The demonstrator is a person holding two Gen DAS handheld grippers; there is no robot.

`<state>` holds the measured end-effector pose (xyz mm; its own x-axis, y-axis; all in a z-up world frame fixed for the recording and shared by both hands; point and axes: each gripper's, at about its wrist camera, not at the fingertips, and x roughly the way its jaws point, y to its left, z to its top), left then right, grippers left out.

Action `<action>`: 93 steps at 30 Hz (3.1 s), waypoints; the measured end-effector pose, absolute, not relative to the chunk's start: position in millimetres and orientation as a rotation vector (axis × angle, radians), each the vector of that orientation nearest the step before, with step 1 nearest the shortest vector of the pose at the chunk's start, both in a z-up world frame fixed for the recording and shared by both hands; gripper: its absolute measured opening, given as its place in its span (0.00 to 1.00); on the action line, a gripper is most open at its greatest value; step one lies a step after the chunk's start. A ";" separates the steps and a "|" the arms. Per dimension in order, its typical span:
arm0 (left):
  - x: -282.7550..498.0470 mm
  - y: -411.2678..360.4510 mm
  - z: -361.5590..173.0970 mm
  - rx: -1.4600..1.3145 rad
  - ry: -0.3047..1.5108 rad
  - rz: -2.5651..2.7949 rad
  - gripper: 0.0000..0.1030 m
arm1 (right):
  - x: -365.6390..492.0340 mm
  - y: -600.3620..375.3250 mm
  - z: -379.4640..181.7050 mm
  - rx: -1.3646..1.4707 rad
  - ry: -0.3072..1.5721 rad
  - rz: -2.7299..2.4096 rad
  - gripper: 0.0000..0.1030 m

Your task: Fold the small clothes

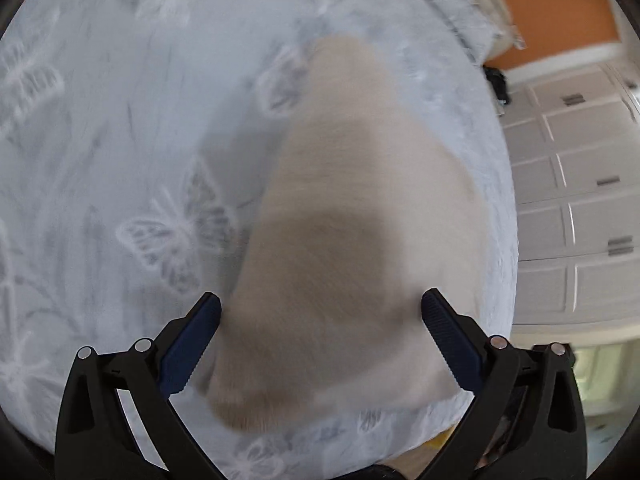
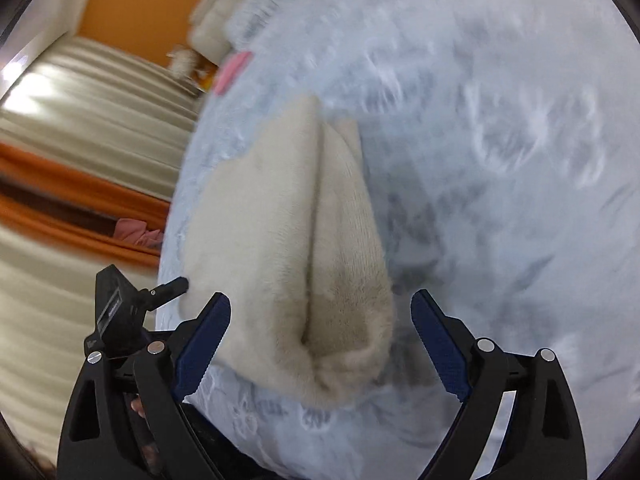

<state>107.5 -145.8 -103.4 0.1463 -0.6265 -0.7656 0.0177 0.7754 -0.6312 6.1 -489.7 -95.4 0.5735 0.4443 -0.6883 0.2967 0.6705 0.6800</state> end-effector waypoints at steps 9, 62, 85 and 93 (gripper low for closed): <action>123.1 -159.6 -126.8 -0.620 1.401 -0.560 0.81 | 45.4 -454.5 -122.4 0.938 1.056 0.082 0.55; -14.1 46.4 256.5 -0.208 0.636 -0.551 0.56 | -65.8 -204.7 240.8 0.426 0.439 0.203 0.36; 142.1 85.0 -77.8 -0.462 0.970 -0.320 0.66 | 71.3 -262.4 -66.9 0.610 0.883 0.031 0.47; 148.4 69.1 -98.2 -0.553 1.107 -0.342 0.78 | 94.2 -256.0 -79.2 0.712 0.954 0.086 0.72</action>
<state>148.4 69.1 -98.2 0.4157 -0.5221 -0.7447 -0.0108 0.8159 -0.5781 94.2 -256.0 -79.2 0.5934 0.3679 -0.7159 0.2346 0.7718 0.5911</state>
